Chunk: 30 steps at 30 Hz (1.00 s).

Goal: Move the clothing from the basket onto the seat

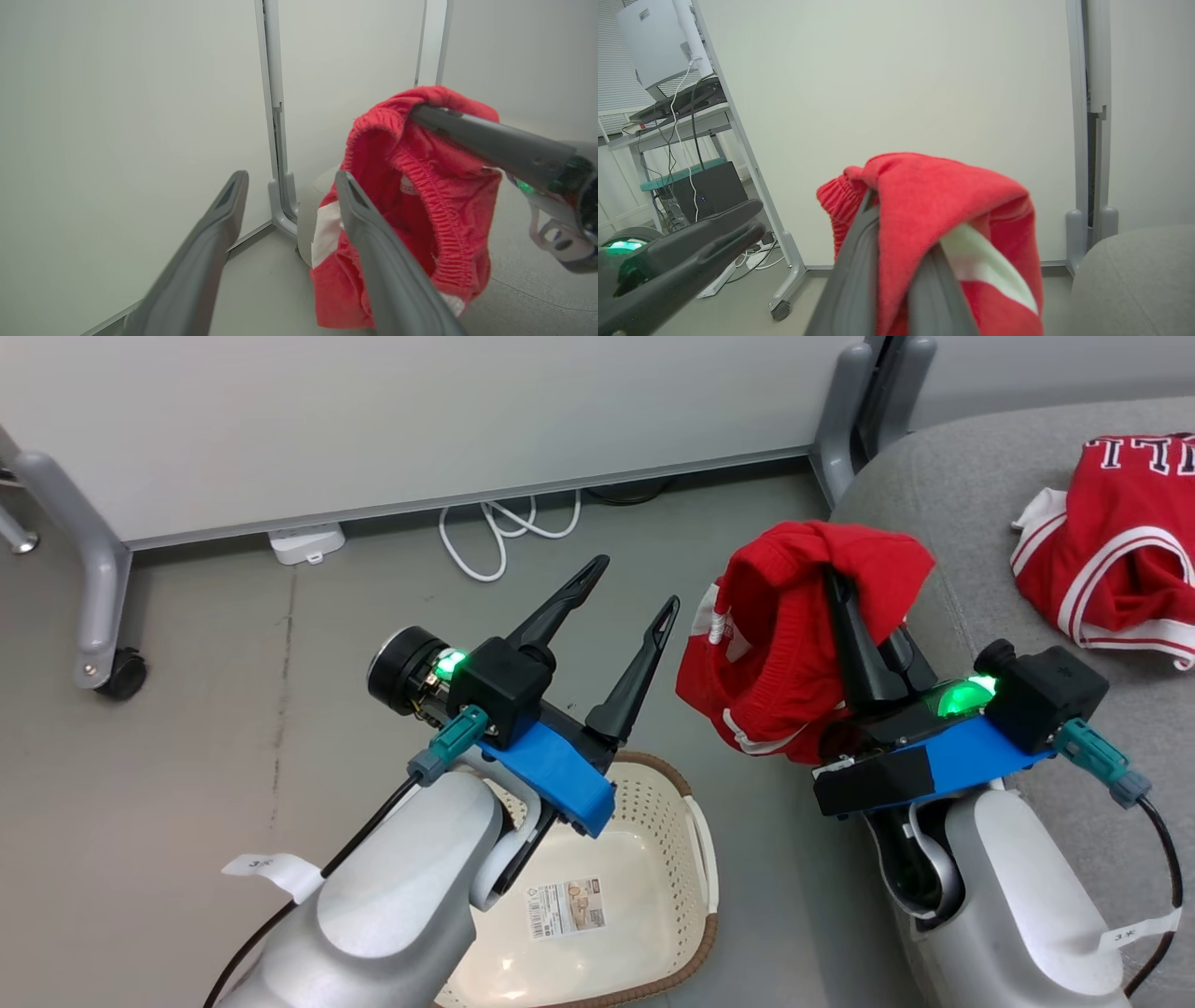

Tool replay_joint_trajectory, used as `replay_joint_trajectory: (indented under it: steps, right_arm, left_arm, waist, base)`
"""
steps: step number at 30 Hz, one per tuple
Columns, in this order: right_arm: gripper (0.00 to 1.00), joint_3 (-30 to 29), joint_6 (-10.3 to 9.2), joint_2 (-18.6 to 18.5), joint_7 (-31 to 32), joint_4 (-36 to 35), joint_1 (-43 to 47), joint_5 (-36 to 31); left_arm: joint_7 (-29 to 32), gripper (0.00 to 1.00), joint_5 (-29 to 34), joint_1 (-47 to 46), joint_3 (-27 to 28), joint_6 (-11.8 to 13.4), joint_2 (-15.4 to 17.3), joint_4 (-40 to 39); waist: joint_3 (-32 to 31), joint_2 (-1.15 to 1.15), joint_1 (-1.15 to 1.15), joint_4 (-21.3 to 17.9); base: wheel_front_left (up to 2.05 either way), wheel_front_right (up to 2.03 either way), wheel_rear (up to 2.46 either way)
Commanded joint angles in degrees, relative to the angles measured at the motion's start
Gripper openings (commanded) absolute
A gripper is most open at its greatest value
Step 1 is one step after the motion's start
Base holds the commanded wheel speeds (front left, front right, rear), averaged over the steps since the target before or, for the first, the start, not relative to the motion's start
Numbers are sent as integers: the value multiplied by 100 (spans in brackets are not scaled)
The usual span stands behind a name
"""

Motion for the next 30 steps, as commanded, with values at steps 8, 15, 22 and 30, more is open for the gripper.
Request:
replay_joint_trajectory:
  steps: [8,15,22,30]
  right_arm:
    - [0,-194,3,-106,-2,-223,231,-182]
    - [0,-449,3,-146,-2,-404,395,-279]
    - [0,-670,3,-160,-2,-582,631,-320]
    - [0,-774,3,-137,-2,-692,806,-332]
  left_arm:
    - [-1,100,31,-97,-69,16,45,13]
    - [11,100,36,-161,-159,-10,20,46]
    - [9,100,53,-201,-247,-27,-21,91]
    - [-3,100,61,-227,-303,-10,-27,124]
  waist:
    - [176,0,0,-502]
    - [272,0,0,-885]
    - [339,0,0,-1189]
    - [391,0,0,-1384]
  base:
    - [0,0,0]
    - [0,0,0]
    - [0,0,0]
    - [0,0,0]
